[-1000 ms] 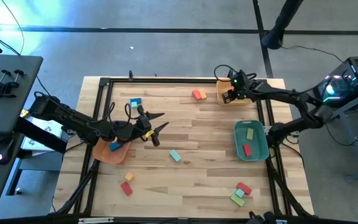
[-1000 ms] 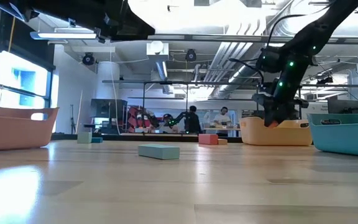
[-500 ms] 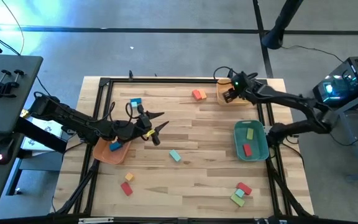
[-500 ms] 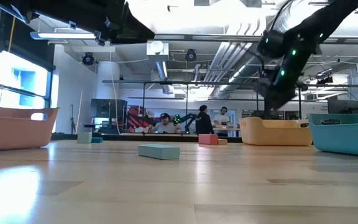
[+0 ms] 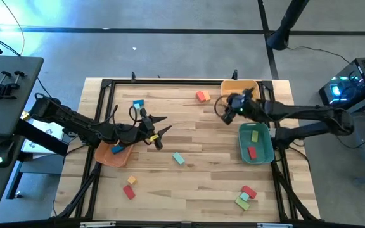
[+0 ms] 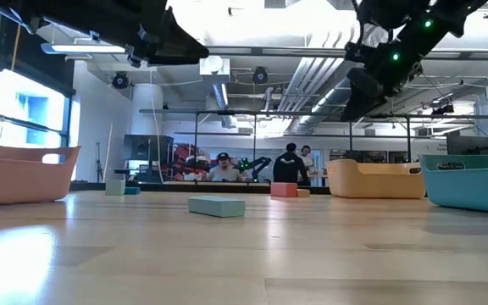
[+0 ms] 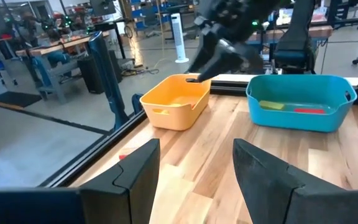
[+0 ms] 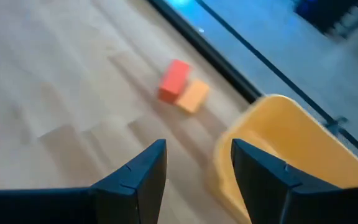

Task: Sort blocks by size
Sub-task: Put the thin yellow rectangular block into the green bin

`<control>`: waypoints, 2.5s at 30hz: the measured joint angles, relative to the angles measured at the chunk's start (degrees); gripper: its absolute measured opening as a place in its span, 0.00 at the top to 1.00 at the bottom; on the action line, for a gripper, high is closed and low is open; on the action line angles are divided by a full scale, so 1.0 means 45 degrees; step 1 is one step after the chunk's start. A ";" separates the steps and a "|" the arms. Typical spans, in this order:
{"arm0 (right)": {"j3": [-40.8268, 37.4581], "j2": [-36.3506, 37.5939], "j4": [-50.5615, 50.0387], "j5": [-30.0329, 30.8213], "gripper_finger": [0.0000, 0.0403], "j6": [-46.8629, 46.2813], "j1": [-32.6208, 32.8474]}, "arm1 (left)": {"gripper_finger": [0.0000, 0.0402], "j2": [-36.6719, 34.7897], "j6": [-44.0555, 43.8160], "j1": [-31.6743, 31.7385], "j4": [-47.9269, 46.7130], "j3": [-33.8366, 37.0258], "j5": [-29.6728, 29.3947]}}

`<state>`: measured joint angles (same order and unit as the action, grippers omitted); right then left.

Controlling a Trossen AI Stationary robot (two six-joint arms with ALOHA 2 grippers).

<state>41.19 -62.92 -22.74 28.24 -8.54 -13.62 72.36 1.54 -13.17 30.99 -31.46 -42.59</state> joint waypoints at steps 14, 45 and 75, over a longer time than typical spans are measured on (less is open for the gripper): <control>-0.1766 -0.1692 0.6548 -0.1839 0.56 -0.0392 0.4133 | 0.53 0.0000 -0.0177 -0.0248 0.0286 0.0000 -0.0005; -0.1739 -0.2510 0.7625 0.0632 0.56 -0.1017 0.3091 | 0.53 0.0515 -0.2283 0.0770 -0.0064 0.0005 -0.0015; -0.1437 -0.7096 1.3693 -0.0155 0.56 0.0447 -0.0823 | 0.53 0.3371 -0.3193 0.4897 0.0718 0.0005 -0.0063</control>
<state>34.72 -94.85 38.88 27.54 -6.52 -17.32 87.53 -12.82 8.87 34.22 -31.44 -42.87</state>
